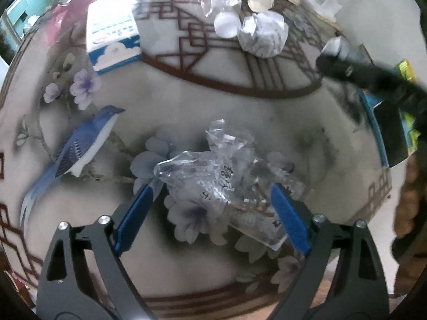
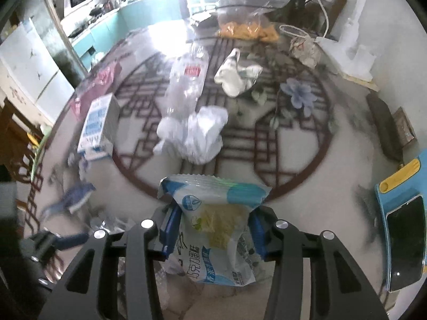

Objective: Collect trash
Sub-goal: 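Grasp the clear plastic bag with the left tool while the right tool grasps the blue-white snack packet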

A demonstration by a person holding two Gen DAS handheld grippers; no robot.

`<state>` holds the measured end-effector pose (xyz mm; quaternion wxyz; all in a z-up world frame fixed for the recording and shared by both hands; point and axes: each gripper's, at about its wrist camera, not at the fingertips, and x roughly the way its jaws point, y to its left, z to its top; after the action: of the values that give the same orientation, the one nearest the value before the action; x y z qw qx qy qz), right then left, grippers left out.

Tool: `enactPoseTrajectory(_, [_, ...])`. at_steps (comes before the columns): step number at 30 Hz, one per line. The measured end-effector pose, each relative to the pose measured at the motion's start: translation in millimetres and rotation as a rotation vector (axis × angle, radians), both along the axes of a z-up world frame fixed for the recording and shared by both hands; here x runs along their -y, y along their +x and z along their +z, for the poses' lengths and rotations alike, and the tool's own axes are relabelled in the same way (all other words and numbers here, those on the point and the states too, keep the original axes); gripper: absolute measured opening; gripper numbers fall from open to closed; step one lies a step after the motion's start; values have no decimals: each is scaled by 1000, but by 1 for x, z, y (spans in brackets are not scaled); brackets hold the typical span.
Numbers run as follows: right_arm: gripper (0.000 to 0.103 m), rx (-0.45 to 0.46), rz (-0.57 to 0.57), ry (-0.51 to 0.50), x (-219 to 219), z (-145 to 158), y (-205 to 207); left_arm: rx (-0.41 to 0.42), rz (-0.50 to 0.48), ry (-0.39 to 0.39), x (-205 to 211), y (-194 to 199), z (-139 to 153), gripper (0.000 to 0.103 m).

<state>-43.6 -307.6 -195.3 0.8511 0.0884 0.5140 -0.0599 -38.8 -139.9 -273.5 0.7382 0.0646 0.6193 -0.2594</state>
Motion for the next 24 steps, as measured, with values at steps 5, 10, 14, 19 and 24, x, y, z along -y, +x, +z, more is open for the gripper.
enactPoseTrajectory(5, [45, 6, -11, -3, 2, 5, -2, 33, 11, -10, 2, 4, 1, 46])
enactPoseTrajectory(10, [46, 17, -23, 12, 4, 9, -2, 3, 82, -57, -13, 20, 4, 27])
enactPoseTrajectory(14, [46, 36, -27, 34, 4, 15, 0, 93, 125, -68, -28, 35, 29, 20])
enactPoseTrajectory(19, [46, 82, 6, 59, -9, 32, 10, 211, 162, -90, -49, 44, 70, 20])
enactPoseTrajectory(24, [47, 148, 67, 66, -30, 58, 25, 318, 189, -84, -56, 51, 107, 20])
